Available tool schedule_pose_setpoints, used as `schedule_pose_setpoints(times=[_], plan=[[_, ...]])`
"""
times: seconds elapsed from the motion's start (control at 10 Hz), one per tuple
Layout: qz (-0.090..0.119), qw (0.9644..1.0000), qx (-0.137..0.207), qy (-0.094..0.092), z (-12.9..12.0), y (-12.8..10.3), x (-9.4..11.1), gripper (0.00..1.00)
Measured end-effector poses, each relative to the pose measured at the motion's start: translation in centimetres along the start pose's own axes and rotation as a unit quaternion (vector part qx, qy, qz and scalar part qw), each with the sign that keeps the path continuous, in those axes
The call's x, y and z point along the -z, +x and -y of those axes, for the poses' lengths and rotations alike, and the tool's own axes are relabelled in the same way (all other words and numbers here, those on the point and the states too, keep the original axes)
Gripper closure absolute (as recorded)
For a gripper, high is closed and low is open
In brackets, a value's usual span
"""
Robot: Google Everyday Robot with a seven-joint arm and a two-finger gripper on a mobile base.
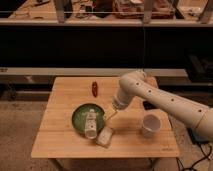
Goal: Place the white sponge in the ceramic cup
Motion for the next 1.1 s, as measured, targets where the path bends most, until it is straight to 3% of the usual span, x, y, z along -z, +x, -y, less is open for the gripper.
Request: schedule_pose_setpoints(times=[0.4, 0.6, 0.8, 1.1], plan=[[0.029, 0.9978, -0.037, 0.046, -0.8, -2.4, -0.8, 0.20], [0.030, 0.9974, -0.036, 0.054, -0.8, -2.4, -1.2, 0.20], [0.013, 0.9981, -0.020, 0.057, -0.1, -1.6, -2.0, 0.20], [0.005, 0.9985, 0.000, 0.054, 1.0, -1.5, -4.3, 0.20]])
